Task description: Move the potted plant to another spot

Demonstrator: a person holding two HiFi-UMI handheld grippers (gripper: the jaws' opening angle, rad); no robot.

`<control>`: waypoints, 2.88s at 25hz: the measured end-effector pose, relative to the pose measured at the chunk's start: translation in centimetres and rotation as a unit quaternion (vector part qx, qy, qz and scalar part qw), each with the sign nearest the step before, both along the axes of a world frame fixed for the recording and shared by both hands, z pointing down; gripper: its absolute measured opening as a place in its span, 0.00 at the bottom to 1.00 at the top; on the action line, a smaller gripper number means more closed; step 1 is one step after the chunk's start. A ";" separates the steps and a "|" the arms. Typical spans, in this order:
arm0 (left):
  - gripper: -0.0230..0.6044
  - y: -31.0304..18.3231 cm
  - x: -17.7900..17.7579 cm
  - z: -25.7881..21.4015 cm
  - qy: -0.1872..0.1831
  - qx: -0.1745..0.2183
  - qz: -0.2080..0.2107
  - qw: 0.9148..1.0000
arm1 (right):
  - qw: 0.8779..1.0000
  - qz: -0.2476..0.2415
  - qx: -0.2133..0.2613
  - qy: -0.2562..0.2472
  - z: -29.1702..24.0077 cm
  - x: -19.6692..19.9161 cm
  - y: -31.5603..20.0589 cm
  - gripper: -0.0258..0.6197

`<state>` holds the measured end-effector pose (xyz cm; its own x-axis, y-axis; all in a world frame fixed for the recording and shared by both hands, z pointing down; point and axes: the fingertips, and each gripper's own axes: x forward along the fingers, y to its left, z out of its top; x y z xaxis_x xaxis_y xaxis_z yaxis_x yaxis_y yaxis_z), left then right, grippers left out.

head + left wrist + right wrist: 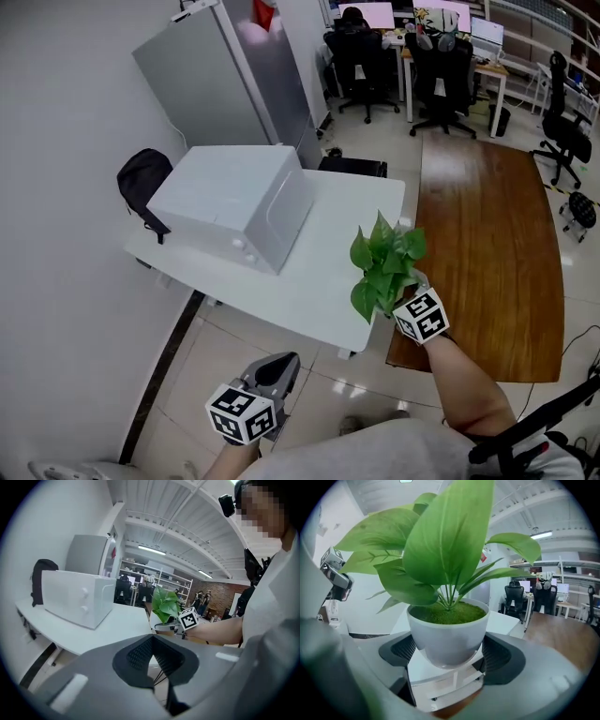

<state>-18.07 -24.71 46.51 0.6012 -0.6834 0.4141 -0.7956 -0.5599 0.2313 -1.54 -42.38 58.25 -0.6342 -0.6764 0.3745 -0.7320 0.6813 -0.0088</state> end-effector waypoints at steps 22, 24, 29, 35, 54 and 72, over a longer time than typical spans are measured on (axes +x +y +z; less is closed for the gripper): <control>0.03 -2.2 -16.5 0.3 0.006 0.009 -0.111 0.994 | 0.997 -0.072 0.001 0.006 1.6 -18.0 -6.8 0.72; 0.03 -2.3 -17.2 0.7 0.007 0.003 -0.115 0.993 | 0.997 -0.071 0.002 0.013 2.1 -18.4 -7.2 0.72; 0.03 -2.3 -17.9 2.0 0.009 -0.009 -0.120 0.993 | 0.997 -0.069 0.000 0.028 3.9 -18.6 -7.9 0.72; 0.03 -2.4 -18.3 2.6 0.007 -0.007 -0.130 0.991 | 0.997 -0.073 0.006 0.040 5.1 -18.3 -8.5 0.73; 0.03 -2.6 -17.9 3.3 0.003 -0.012 -0.135 0.991 | 0.995 -0.083 -0.026 0.046 7.1 -18.1 -8.8 0.73; 0.03 -1.8 -19.7 3.2 0.004 -0.008 -0.124 0.992 | 0.995 -0.074 -0.055 0.044 7.6 -17.8 -8.7 0.83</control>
<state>-37.82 -26.49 49.66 0.4189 -0.8043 0.4215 -0.9065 -0.3438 0.2450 -19.29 -51.07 65.86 -0.6853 -0.5308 0.4987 -0.6254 0.7797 -0.0296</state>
